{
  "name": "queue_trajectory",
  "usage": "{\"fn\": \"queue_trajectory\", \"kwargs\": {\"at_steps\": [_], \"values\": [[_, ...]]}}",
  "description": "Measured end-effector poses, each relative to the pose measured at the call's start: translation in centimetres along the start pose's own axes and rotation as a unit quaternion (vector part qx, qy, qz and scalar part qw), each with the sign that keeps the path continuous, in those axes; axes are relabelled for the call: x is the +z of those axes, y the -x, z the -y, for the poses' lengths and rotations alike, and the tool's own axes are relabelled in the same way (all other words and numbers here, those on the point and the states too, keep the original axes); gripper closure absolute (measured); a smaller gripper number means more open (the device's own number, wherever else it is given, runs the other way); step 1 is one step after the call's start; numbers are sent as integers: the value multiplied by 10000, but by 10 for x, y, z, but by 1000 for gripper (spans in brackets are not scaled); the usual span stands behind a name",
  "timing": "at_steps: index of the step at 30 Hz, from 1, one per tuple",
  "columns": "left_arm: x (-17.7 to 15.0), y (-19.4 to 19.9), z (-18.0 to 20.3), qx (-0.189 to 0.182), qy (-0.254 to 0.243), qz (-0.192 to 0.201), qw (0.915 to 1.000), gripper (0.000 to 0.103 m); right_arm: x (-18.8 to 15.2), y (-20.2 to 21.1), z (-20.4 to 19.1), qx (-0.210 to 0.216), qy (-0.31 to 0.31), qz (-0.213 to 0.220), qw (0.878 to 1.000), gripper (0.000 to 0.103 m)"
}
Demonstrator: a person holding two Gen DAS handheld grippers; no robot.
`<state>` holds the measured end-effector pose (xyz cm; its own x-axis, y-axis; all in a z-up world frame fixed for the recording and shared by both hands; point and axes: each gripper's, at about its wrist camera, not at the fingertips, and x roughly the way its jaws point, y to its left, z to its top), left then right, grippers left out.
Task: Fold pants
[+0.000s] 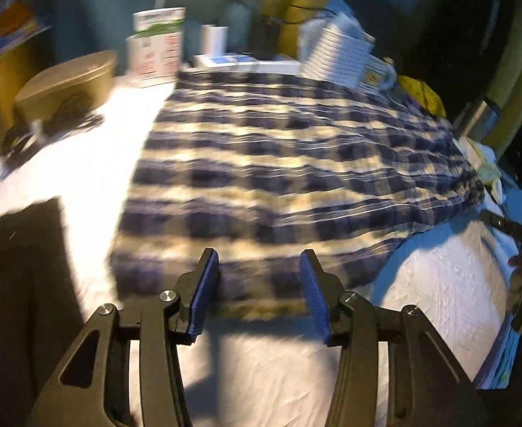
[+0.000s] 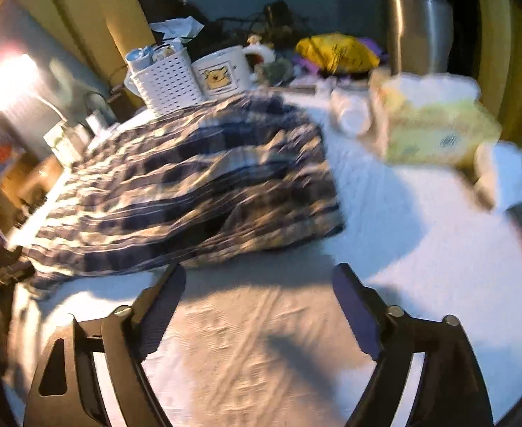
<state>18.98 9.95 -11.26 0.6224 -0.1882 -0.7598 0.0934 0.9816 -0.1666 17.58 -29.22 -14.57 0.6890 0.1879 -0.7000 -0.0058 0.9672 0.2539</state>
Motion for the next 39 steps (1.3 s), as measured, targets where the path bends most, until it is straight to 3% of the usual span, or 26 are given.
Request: {"fn": "queue_trajectory", "kwargs": {"at_steps": [8, 17, 19, 20, 22, 25, 31, 39], "values": [[-22, 27, -30, 303, 489, 145, 9982, 56, 11, -16, -9, 393, -370, 199, 9983, 17], [-17, 19, -39, 507, 696, 120, 9962, 56, 42, -41, 6, 805, -1303, 508, 9869, 19], [-16, 19, -37, 528, 683, 127, 9962, 56, 48, -45, 11, 800, -1424, 512, 9852, 40], [-15, 20, -37, 535, 677, 130, 9962, 56, 50, -49, 15, 816, -1512, 486, 9839, 46], [-13, 18, -36, 566, 667, 115, 9961, 56, 52, -53, 22, 881, -1617, 456, 9818, 73], [-10, 15, -36, 619, 650, 72, 9959, 56, 51, -52, 31, 989, -1679, 482, 9796, 89], [-5, 13, -28, 616, 499, 59, 9968, 56, 53, -23, 33, 688, -1207, 716, 9877, 95], [0, 8, -7, 300, 222, 67, 9993, 56, 61, 32, 57, 279, -1020, 1082, 9885, 95]]}}
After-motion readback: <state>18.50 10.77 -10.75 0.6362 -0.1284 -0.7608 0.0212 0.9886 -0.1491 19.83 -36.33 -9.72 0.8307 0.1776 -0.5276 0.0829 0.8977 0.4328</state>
